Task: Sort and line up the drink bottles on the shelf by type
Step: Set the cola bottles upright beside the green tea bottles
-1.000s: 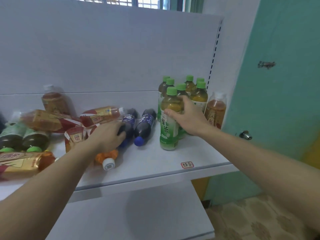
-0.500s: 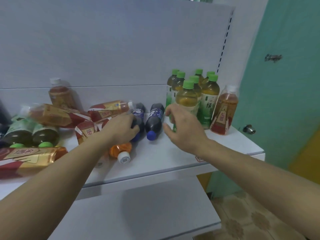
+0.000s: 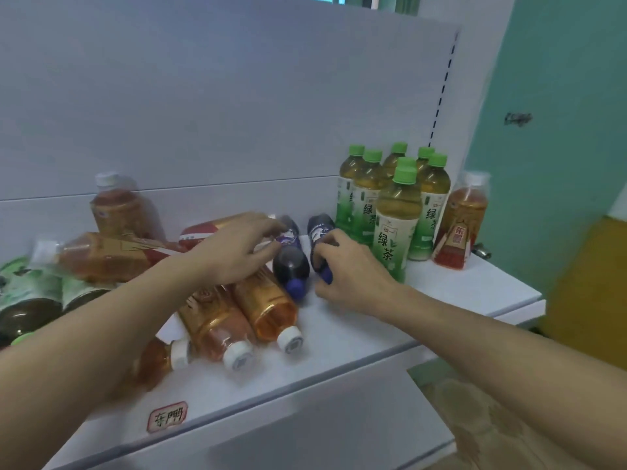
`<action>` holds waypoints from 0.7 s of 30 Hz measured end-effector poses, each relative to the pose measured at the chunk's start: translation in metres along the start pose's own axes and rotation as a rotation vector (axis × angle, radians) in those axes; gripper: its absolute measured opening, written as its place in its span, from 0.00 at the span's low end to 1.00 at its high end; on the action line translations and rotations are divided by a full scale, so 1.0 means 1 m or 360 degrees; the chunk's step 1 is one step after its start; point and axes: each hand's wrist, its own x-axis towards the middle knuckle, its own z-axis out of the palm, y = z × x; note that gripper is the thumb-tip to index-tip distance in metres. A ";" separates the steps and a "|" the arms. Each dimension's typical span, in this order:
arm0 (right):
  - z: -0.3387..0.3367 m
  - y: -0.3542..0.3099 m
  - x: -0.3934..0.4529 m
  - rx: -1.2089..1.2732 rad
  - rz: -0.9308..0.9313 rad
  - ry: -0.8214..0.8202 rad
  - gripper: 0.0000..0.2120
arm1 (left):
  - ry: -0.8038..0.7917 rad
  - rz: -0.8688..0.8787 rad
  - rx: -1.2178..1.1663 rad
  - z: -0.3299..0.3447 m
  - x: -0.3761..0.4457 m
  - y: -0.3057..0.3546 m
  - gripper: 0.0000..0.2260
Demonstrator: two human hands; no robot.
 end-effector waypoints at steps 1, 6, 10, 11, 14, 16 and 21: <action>-0.007 -0.001 0.005 0.0041 0.0039 0.0086 0.09 | 0.0040 -0.0003 -0.0023 0.002 0.001 -0.006 0.21; -0.051 -0.009 0.061 0.0070 0.0190 0.0424 0.06 | 0.0183 -0.0147 -0.0223 0.004 0.011 -0.019 0.13; -0.071 -0.010 0.118 0.0109 0.0259 0.0502 0.08 | -0.0022 -0.0151 -0.0233 0.014 0.001 -0.021 0.12; -0.074 -0.009 0.131 0.0135 0.0304 0.0489 0.09 | -0.0094 -0.0150 -0.0244 0.015 -0.002 -0.021 0.12; -0.078 -0.003 0.164 0.0174 0.0482 0.0372 0.11 | -0.0248 -0.0162 -0.0270 0.017 -0.003 -0.023 0.13; -0.077 0.002 0.178 0.0125 0.0544 0.0227 0.15 | -0.0282 -0.0188 -0.0288 0.017 -0.004 -0.025 0.13; -0.073 0.011 0.179 0.0078 0.0622 -0.0093 0.28 | -0.0316 -0.0237 -0.0304 0.018 -0.005 -0.027 0.13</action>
